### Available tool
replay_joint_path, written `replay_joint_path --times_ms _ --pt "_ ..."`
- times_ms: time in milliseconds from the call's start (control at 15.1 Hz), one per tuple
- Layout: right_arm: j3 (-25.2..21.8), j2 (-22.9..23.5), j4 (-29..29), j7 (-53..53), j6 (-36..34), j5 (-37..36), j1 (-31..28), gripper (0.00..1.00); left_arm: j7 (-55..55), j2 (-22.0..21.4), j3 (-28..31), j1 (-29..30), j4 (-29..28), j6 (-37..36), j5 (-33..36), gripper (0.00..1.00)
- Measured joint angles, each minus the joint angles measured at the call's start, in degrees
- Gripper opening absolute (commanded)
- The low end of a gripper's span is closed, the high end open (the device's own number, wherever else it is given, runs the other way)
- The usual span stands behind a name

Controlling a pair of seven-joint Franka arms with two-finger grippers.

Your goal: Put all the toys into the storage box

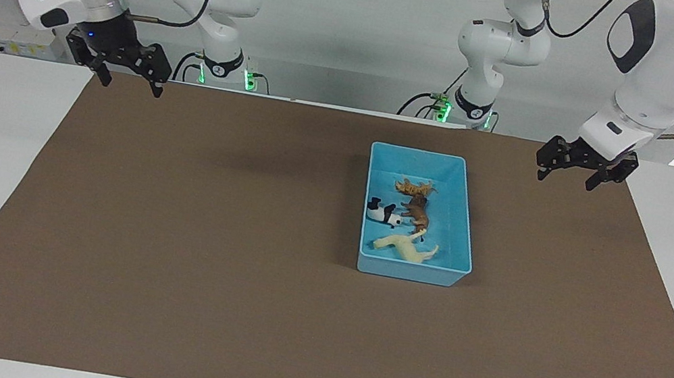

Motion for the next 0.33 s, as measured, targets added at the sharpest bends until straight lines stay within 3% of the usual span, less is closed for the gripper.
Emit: replay_joint_path --times_ms 332 --pt "-0.25 0.57 -0.17 0.01 1.09 0.12 -0.45 1.0 0.0 0.0 0.02 0.0 -0.01 0.0 0.0 1.0"
